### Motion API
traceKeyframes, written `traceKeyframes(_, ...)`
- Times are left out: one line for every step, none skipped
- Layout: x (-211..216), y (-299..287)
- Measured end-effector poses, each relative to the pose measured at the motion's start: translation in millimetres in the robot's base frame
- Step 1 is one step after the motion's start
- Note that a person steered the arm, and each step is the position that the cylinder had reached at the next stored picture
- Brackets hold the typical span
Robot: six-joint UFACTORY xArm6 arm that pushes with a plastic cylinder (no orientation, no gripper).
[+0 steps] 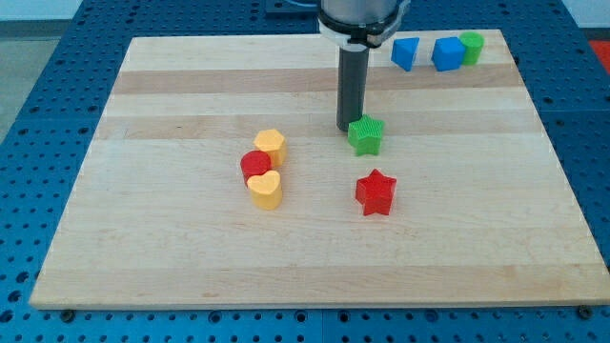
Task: Point your arm at the top of blue triangle
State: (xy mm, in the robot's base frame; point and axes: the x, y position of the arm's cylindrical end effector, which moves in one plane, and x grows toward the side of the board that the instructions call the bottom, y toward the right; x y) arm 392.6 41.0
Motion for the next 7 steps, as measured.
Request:
traceKeyframes(4.3, 0.0)
traceKeyframes(3.7, -1.3)
traceKeyframes(-25.2, -13.1)
traceKeyframes(-76.5, -34.0)
traceKeyframes(-143.4, -36.6)
traceKeyframes(-200.1, -27.5)
traceKeyframes(-200.7, 12.3)
